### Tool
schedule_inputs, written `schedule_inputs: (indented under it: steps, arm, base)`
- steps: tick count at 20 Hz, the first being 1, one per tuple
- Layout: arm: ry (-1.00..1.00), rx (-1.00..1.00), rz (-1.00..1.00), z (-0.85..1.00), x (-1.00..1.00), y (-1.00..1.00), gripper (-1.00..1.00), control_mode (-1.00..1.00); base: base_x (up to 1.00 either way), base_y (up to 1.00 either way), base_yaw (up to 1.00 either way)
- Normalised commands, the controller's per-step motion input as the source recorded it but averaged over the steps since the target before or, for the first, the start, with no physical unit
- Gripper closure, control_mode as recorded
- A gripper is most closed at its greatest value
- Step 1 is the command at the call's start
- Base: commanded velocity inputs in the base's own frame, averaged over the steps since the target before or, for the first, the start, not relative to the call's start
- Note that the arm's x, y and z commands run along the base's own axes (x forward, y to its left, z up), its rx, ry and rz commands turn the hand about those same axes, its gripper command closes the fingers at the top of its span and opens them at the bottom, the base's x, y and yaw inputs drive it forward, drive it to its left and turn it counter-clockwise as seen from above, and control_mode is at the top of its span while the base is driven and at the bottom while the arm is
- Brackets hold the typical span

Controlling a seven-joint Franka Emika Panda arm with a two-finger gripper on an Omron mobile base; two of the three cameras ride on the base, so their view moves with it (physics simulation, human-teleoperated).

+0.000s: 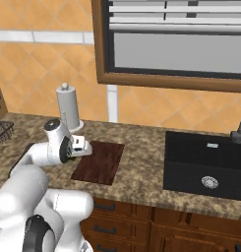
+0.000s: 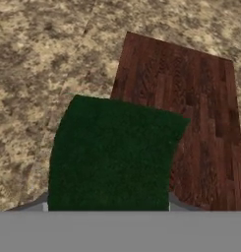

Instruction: Pick up the sponge from the counter and clean the cutting board by briefly scrubbing or pressing down on the cutting board. Once finished, release the sponge.

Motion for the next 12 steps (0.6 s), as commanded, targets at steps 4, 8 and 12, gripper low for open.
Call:
schedule_inputs:
  steps: [4,8,12]
  arm:
    - [0.02,0.09,-0.02,0.0,0.18,-1.0,1.0,-1.0]
    - [0.03,0.21,0.0,0.0,0.23,-1.0,1.0,-1.0]
    - [0.0,0.27,0.0,-0.01,0.22,-1.0,1.0,-1.0]
  base:
    - [0.0,0.0,0.0]
    - [0.0,0.0,0.0]
    - [0.0,0.0,0.0]
